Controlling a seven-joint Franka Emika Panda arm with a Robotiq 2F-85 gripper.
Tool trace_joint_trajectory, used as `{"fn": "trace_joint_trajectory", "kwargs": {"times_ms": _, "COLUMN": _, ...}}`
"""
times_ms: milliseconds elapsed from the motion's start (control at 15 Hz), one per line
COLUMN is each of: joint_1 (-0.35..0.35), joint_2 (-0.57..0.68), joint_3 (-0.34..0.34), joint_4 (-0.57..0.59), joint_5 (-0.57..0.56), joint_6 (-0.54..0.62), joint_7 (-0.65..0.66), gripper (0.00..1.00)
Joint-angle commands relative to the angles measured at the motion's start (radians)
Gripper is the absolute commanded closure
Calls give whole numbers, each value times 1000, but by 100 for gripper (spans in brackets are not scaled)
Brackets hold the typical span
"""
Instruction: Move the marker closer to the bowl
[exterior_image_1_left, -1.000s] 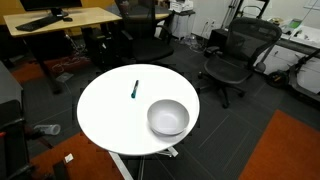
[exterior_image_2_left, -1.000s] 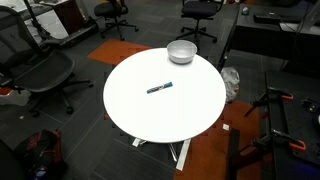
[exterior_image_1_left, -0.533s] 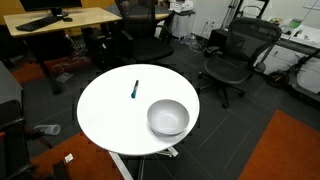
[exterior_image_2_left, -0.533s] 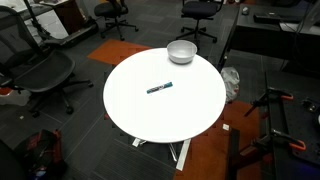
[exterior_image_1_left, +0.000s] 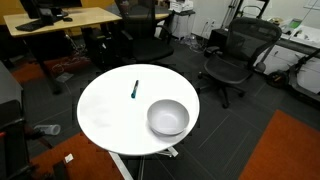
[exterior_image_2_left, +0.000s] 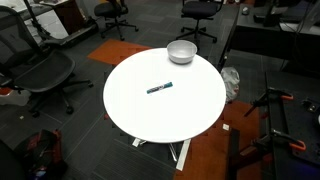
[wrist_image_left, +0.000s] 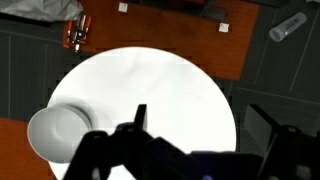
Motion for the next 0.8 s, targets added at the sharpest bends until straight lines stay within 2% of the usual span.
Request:
{"fn": "trace_joint_trajectory", "kwargs": {"times_ms": 0, "joint_1": 20, "joint_2": 105, "joint_3": -20, "joint_4": 15, "joint_5": -38, "joint_6": 127, "joint_7": -74, "gripper": 0}}
{"fn": "trace_joint_trajectory", "kwargs": {"times_ms": 467, "joint_1": 13, "joint_2": 321, "joint_3": -41, "joint_4": 68, "joint_5": -23, "joint_6": 345, "joint_7": -199, "gripper": 0}}
{"fn": "trace_joint_trajectory", "kwargs": {"times_ms": 733, "joint_1": 5, "joint_2": 446, "joint_3": -46, "joint_4": 130, "joint_5": -20, "joint_6": 427, "joint_7": -277, "gripper": 0}}
